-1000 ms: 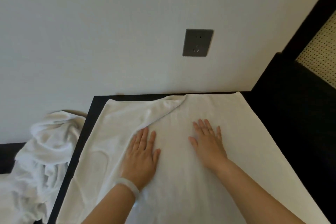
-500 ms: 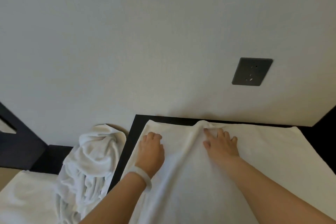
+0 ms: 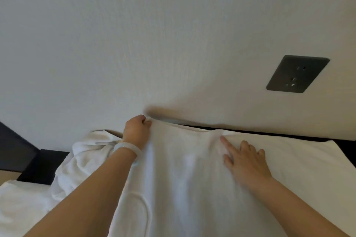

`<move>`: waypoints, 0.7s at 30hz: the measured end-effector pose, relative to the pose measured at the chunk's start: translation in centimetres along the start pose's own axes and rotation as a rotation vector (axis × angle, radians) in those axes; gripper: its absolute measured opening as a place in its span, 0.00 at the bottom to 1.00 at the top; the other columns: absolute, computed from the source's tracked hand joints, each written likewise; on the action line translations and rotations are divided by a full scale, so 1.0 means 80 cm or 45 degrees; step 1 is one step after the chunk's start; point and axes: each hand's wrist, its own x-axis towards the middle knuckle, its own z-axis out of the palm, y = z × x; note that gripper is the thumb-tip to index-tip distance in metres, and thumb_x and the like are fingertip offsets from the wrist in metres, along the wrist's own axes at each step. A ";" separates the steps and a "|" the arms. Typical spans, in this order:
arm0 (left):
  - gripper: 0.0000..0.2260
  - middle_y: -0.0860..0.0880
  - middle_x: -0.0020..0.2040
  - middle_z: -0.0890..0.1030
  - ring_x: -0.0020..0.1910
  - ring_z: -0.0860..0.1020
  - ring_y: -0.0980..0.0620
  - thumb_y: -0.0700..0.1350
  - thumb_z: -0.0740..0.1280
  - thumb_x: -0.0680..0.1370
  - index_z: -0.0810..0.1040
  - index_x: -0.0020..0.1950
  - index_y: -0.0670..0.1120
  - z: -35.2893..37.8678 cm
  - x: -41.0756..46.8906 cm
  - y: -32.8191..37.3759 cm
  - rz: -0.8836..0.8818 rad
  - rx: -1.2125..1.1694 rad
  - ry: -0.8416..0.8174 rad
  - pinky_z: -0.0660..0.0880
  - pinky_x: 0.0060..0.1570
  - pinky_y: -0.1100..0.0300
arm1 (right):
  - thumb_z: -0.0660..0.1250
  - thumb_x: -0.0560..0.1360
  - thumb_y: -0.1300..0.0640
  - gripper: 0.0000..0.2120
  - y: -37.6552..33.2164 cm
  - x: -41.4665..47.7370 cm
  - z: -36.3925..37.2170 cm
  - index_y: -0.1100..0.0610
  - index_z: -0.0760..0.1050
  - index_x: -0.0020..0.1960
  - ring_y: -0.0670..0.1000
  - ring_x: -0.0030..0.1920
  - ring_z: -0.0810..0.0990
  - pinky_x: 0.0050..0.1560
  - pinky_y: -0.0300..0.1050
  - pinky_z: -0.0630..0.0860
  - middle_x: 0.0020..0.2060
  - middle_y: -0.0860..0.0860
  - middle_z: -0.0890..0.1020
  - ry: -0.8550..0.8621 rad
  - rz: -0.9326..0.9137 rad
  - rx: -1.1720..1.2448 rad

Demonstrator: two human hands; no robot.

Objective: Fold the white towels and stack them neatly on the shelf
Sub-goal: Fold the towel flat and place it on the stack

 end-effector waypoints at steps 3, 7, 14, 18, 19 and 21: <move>0.17 0.49 0.32 0.68 0.40 0.70 0.44 0.43 0.61 0.81 0.63 0.32 0.46 0.006 0.005 -0.010 -0.032 0.015 -0.016 0.63 0.39 0.55 | 0.47 0.79 0.42 0.27 -0.006 0.003 0.006 0.39 0.54 0.78 0.56 0.55 0.71 0.53 0.54 0.66 0.54 0.54 0.72 0.099 0.013 -0.064; 0.10 0.38 0.50 0.76 0.52 0.75 0.36 0.44 0.55 0.83 0.73 0.50 0.40 0.023 -0.001 -0.005 -0.044 0.047 0.013 0.67 0.50 0.51 | 0.46 0.71 0.47 0.32 -0.023 0.004 0.017 0.53 0.73 0.70 0.59 0.67 0.71 0.63 0.61 0.69 0.68 0.57 0.73 0.218 -0.024 0.100; 0.17 0.46 0.61 0.70 0.58 0.69 0.44 0.48 0.63 0.80 0.70 0.69 0.52 0.019 -0.014 -0.014 0.392 0.509 -0.133 0.70 0.59 0.52 | 0.30 0.74 0.39 0.39 -0.031 0.000 0.036 0.52 0.50 0.80 0.49 0.79 0.45 0.77 0.56 0.37 0.80 0.47 0.49 0.181 -0.044 0.210; 0.15 0.46 0.65 0.68 0.61 0.69 0.43 0.49 0.68 0.77 0.72 0.63 0.51 0.004 0.001 -0.002 0.362 0.522 -0.287 0.68 0.61 0.51 | 0.31 0.74 0.37 0.39 -0.032 -0.003 0.031 0.52 0.51 0.80 0.49 0.79 0.46 0.77 0.56 0.39 0.80 0.47 0.50 0.193 -0.017 0.221; 0.15 0.46 0.66 0.68 0.62 0.69 0.43 0.50 0.68 0.77 0.72 0.62 0.50 0.001 0.003 0.002 0.348 0.532 -0.305 0.69 0.60 0.50 | 0.32 0.74 0.37 0.39 -0.033 -0.004 0.030 0.52 0.52 0.80 0.49 0.79 0.47 0.77 0.57 0.39 0.80 0.47 0.51 0.190 -0.018 0.221; 0.18 0.45 0.66 0.67 0.63 0.69 0.43 0.53 0.68 0.77 0.73 0.64 0.49 -0.004 0.006 0.005 0.294 0.596 -0.360 0.69 0.60 0.51 | 0.32 0.74 0.37 0.39 -0.034 -0.004 0.030 0.52 0.53 0.80 0.49 0.79 0.48 0.77 0.57 0.40 0.80 0.47 0.51 0.191 -0.025 0.225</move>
